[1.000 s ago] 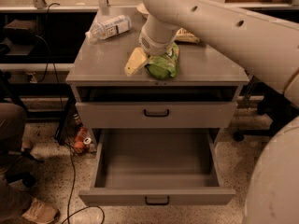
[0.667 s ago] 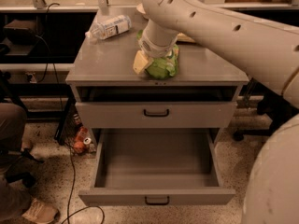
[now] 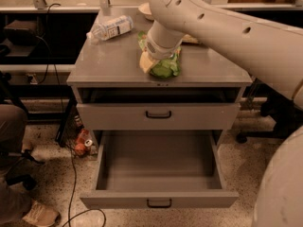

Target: Place green rice chip bag into middle drawer

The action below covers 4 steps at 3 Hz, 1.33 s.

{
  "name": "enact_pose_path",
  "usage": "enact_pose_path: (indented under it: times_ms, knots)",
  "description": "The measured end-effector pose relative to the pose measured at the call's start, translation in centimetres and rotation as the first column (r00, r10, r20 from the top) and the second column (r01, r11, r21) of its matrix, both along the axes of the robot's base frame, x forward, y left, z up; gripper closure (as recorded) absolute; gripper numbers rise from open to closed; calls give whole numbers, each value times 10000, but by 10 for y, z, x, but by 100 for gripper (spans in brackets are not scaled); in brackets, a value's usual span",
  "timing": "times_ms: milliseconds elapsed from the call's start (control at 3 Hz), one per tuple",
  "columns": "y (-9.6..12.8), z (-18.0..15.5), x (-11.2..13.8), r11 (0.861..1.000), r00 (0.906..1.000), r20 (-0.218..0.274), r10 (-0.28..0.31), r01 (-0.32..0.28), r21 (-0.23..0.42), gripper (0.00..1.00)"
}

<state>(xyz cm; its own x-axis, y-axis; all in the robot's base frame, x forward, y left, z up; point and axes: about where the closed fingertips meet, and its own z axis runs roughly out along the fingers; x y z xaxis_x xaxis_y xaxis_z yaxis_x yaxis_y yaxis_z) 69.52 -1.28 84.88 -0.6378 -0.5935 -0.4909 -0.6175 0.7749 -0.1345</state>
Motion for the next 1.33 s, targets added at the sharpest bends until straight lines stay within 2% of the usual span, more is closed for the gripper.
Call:
enact_pose_path:
  times_ms: [333, 667, 1000, 1333]
  knots:
    - [0, 1, 0, 10000, 10000, 0, 0, 0, 1, 100]
    - [-17, 21, -14, 9988, 9991, 376, 211, -227, 429, 100]
    - [-78, 79, -58, 9910, 9873, 1569, 263, -464, 1259, 100]
    - [-78, 79, -58, 9910, 9873, 1569, 263, -465, 1259, 100]
